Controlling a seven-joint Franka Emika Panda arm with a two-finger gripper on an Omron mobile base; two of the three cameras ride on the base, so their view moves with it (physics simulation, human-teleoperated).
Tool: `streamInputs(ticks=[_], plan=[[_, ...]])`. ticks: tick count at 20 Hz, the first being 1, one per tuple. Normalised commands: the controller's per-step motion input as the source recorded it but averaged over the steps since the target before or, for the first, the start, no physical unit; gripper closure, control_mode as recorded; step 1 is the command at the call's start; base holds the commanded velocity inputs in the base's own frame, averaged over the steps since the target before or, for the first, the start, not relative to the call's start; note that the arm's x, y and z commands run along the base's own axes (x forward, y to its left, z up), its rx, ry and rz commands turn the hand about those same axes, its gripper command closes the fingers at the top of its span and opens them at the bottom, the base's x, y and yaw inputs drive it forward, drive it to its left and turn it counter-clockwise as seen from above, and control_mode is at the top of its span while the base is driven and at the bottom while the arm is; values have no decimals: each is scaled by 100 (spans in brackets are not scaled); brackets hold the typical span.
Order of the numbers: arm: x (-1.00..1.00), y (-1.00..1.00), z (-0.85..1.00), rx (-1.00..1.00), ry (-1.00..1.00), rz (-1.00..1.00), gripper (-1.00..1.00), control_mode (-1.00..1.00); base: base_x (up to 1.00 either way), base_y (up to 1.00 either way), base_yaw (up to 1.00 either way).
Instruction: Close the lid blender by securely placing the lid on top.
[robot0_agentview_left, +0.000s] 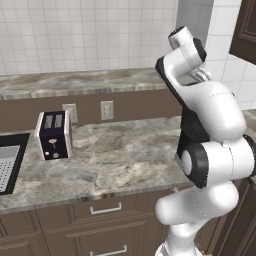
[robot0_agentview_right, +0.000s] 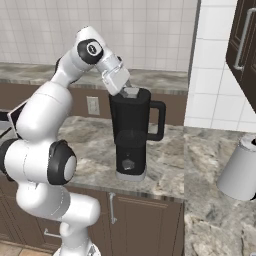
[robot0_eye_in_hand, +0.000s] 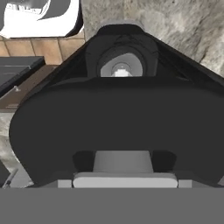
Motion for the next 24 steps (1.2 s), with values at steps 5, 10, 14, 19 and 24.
streamInputs(ticks=[5,10,14,19,24], plan=[[-20,6,-46,0,-15,2,-100,-100,0,0,0],[-24,2,-20,0,-16,0,-100,-100,0,0,0],[-16,0,0,0,-15,0,-100,-100,0,0,0],[-2,9,-10,0,-3,3,-100,-100,0,0,0],[-1,20,-16,0,0,9,-100,-100,0,0,0]])
